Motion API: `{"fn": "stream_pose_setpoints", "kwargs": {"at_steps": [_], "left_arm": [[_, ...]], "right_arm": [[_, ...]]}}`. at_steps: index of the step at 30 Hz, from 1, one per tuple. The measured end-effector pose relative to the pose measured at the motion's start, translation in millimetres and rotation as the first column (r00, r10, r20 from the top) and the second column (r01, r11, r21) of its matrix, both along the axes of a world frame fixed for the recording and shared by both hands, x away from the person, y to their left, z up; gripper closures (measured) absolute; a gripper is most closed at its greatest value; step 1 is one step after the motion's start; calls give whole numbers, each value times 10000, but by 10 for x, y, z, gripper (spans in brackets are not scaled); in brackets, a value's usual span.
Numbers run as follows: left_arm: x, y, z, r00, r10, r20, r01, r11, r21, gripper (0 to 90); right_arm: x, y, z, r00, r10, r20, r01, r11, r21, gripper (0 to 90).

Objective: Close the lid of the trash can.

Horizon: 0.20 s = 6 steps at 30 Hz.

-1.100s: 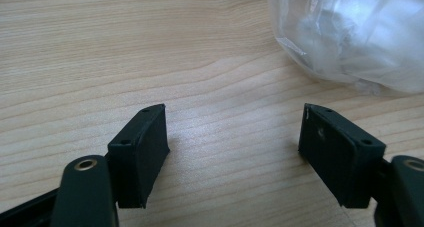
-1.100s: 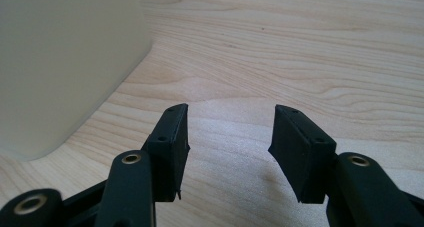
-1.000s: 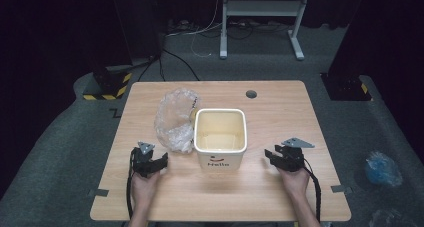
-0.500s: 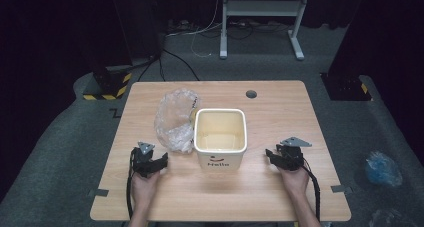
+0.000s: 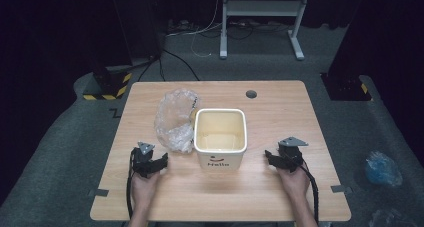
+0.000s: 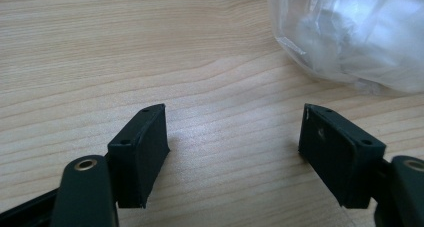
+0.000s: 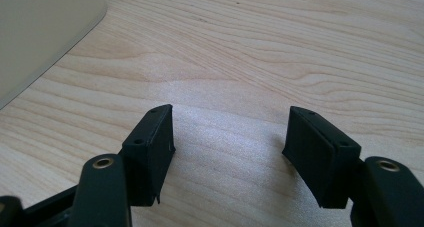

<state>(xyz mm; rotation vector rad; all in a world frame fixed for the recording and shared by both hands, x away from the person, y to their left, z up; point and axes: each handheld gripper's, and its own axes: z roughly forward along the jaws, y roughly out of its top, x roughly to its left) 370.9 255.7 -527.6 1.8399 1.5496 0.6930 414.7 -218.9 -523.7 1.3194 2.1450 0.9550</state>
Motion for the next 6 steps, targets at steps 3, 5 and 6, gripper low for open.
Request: {"fn": "stream_pose_setpoints", "kwargs": {"at_steps": [3, 5, 6], "left_arm": [[0, 0, 0, 10000, -6, -4, 6, 10000, 1, 277], [0, 0, 0, 10000, -6, -2, 6, 10000, 1, 277], [1, 1, 0, 10000, -8, -3, 8, 10000, -3, 278]], "right_arm": [[0, -1, 0, 10000, 5, -16, -5, 10000, 25, 362], [2, -2, 0, 10000, 11, -13, -10, 10000, 32, 362], [2, -3, 0, 10000, 12, -14, -12, 10000, 35, 363]]}}
